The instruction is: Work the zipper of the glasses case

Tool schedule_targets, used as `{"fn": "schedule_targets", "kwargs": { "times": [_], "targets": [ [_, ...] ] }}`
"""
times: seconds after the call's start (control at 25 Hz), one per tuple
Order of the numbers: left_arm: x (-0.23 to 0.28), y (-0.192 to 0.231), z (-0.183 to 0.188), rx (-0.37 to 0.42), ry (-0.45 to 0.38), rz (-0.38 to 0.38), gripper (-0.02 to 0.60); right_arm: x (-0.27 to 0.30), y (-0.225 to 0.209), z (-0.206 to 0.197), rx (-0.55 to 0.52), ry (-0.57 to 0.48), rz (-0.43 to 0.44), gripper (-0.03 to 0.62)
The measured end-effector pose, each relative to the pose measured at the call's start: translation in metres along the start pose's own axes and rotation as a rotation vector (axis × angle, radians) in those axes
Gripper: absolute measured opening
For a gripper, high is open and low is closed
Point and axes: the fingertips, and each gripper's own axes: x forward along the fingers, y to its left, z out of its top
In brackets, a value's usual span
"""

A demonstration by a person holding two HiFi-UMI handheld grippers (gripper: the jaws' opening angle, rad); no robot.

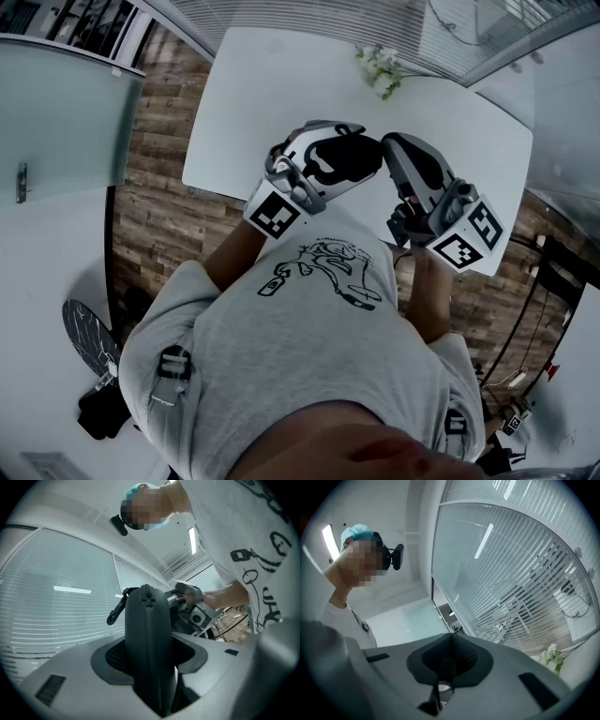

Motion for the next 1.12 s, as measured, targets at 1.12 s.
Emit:
{"fn": "schedule_targets", "kwargs": {
  "times": [1.12],
  "targets": [
    [-0.007,-0.002,0.008,-0.183,-0.074,-0.093,0.235,0.001,0.002,0.001,0.144,-0.044,0.063,0.006]
  ]
}}
